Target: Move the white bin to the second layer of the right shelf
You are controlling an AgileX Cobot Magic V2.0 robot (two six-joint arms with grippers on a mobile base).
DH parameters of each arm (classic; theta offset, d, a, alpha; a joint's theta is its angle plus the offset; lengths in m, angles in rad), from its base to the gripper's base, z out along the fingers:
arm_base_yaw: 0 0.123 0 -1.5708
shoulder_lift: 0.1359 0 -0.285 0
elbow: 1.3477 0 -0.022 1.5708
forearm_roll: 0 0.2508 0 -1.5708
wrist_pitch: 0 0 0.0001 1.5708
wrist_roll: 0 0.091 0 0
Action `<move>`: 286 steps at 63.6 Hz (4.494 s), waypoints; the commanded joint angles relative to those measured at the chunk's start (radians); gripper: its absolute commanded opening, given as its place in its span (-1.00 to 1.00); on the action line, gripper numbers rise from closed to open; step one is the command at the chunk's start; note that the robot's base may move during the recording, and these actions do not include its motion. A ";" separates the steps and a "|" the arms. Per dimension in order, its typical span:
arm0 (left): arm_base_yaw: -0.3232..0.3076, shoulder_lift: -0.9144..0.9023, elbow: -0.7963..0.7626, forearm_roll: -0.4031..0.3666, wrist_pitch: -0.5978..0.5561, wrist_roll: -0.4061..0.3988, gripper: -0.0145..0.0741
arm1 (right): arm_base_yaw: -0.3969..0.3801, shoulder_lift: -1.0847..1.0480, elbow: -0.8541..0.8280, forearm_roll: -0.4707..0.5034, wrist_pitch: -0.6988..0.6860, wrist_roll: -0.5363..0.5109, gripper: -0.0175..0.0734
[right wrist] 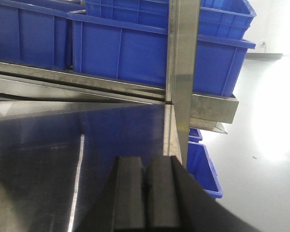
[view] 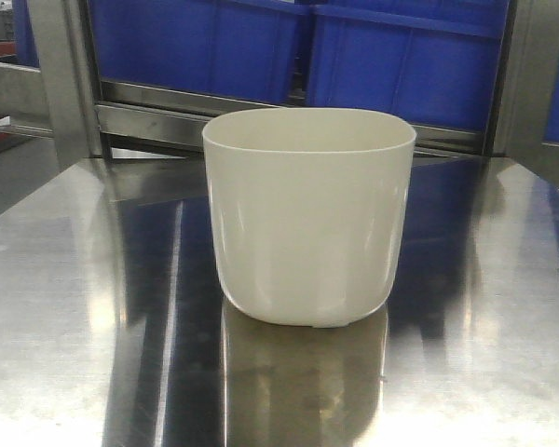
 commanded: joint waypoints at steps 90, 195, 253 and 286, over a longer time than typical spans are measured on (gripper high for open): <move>0.000 -0.016 0.037 -0.006 -0.084 -0.003 -0.48 | -0.004 0.685 -0.580 0.130 0.614 -0.011 -0.49; 0.000 -0.016 0.037 -0.006 -0.084 -0.003 -0.48 | 0.502 1.611 -1.549 -0.032 1.104 0.565 0.30; 0.000 -0.016 0.037 -0.006 -0.084 -0.003 -0.48 | 0.515 1.714 -1.544 -0.061 1.126 0.620 0.02; 0.000 -0.016 0.037 -0.006 -0.084 -0.003 -0.48 | 0.515 1.669 -1.550 -0.062 1.122 0.620 -0.17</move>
